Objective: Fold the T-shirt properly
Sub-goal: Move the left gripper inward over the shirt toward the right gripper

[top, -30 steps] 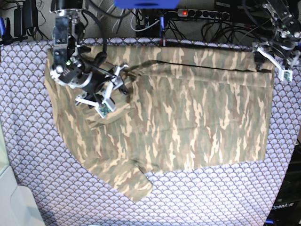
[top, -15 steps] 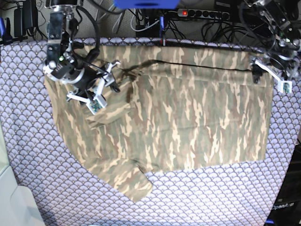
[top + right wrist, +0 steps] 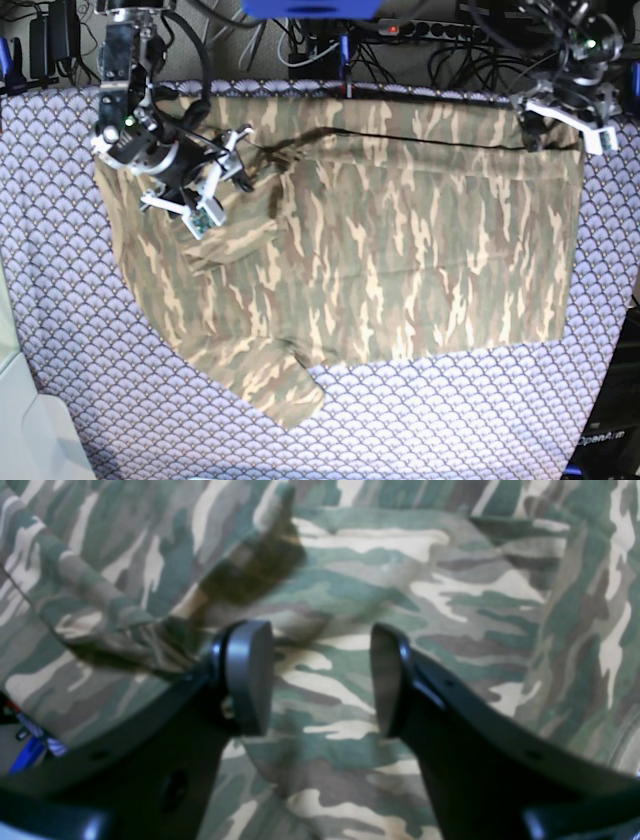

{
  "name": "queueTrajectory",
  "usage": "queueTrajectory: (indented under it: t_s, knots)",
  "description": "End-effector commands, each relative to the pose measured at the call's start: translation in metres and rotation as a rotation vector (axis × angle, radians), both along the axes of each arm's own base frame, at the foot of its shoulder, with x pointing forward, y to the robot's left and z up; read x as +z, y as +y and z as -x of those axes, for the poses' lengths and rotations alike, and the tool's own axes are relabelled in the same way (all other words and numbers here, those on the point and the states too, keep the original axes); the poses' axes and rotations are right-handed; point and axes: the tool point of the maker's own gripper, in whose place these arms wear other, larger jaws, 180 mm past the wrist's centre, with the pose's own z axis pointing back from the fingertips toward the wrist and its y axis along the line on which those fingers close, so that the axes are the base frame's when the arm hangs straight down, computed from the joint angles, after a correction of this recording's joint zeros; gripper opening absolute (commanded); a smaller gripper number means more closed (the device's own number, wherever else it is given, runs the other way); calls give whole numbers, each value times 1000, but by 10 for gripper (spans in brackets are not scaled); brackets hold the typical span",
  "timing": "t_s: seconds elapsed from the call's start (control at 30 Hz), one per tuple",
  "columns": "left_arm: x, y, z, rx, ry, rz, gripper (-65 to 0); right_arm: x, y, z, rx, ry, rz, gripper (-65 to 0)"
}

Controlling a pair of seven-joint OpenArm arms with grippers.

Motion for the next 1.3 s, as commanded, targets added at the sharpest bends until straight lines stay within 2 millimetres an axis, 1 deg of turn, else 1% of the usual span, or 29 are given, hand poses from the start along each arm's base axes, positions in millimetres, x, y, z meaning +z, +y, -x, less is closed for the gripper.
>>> queueTrajectory:
  t_s: [0.0,0.13,0.2,0.3,0.37,0.47,0.57,0.7,0.73,0.87,0.93,1.1,1.2,1.27]
  knots:
    - [16,7,-3,-1,-45,-34,-46,12,2,-8,1,-47,-22,-353]
    - [34,11,-6,-14,-72,-79,-46,12,3,-8,4,-47,-22,-353]
    - [42,17,-9,-22,-81,-109,-46,12,3,-7,4,-45,-22,-353]
    - [46,18,-10,-23,-87,-118,-46,11,3,-7,2,-44,-22,-353]
    - [41,15,-9,-21,-69,-102,-46,11,2,-7,1,-44,-22,-353]
    - [30,12,-4,-16,-16,-66,-46,11,2,-7,1,-42,-22,-353]
    - [20,0,-8,-4,-18,-16,-46,11,2,-6,1,-41,-22,-353]
    - [18,-9,-9,2,-28,10,-46,10,3,-6,2,-37,-22,-353]
    - [21,-9,-13,0,-42,14,-46,10,3,-6,2,-37,-22,-353]
    - [20,-11,-16,0,-49,25,-46,10,3,-6,2,-37,-22,-353]
    - [14,-13,-19,5,-52,46,-46,10,3,-6,2,-37,-22,-353]
    - [-7,-20,-24,17,-38,120,-46,10,3,-6,2,-37,-22,-353]
    - [-10,-22,-28,18,-42,138,-46,10,3,-6,2,-37,-22,-353]
    - [-8,-22,-33,18,-54,139,-46,10,2,-6,2,-37,-21,-353]
